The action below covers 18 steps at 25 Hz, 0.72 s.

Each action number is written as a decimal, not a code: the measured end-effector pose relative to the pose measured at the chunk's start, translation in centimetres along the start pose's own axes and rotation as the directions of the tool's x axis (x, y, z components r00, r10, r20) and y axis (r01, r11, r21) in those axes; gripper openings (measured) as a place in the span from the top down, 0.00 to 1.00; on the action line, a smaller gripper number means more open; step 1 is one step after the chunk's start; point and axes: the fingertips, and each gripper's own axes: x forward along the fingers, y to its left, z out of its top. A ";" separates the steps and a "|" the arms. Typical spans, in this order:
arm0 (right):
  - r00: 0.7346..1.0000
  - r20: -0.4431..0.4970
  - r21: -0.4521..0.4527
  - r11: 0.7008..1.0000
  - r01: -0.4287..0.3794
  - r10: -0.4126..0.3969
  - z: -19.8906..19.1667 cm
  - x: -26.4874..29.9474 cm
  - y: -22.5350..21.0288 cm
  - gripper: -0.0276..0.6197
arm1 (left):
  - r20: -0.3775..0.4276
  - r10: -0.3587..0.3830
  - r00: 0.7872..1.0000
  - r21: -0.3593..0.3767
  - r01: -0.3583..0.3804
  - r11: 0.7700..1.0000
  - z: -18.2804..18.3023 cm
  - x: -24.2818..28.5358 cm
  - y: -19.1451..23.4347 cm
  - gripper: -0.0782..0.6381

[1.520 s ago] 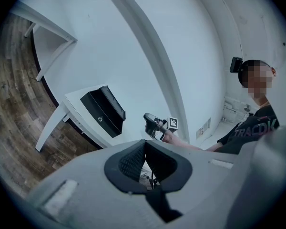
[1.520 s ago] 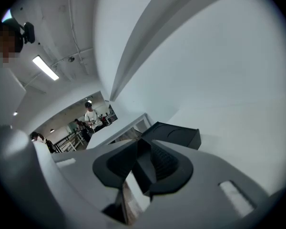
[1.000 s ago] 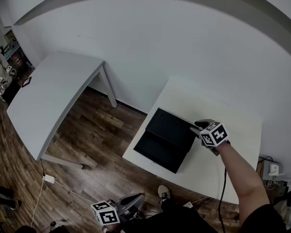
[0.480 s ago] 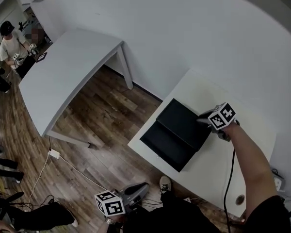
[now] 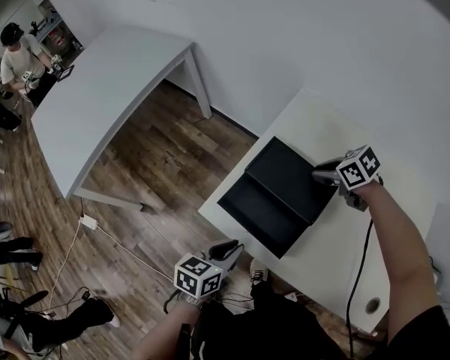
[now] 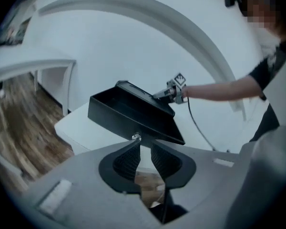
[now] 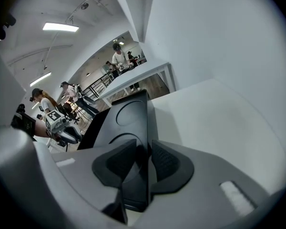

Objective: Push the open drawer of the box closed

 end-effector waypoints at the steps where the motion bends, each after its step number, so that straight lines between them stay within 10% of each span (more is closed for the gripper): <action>1: 1.000 -0.001 -0.003 1.000 0.002 -0.002 0.0 0.0 0.0 0.80 | -0.039 0.035 0.999 0.100 -0.031 0.995 -0.2 0.6 0.3 0.79; 4: 1.000 0.000 -0.005 1.000 0.005 -0.005 0.1 0.0 0.0 0.80 | -0.124 0.145 0.982 0.360 -0.092 0.928 -1.0 2.2 1.1 0.79; 7: 1.000 0.009 0.003 1.000 0.000 0.000 0.0 0.0 0.1 0.80 | -0.151 0.226 0.962 0.454 -0.135 0.881 -1.4 2.9 1.8 0.76; 18: 0.999 0.030 0.025 0.999 -0.022 0.021 -0.1 0.0 -0.1 0.79 | -0.164 0.217 0.962 0.448 -0.123 0.885 -0.8 4.4 1.9 0.77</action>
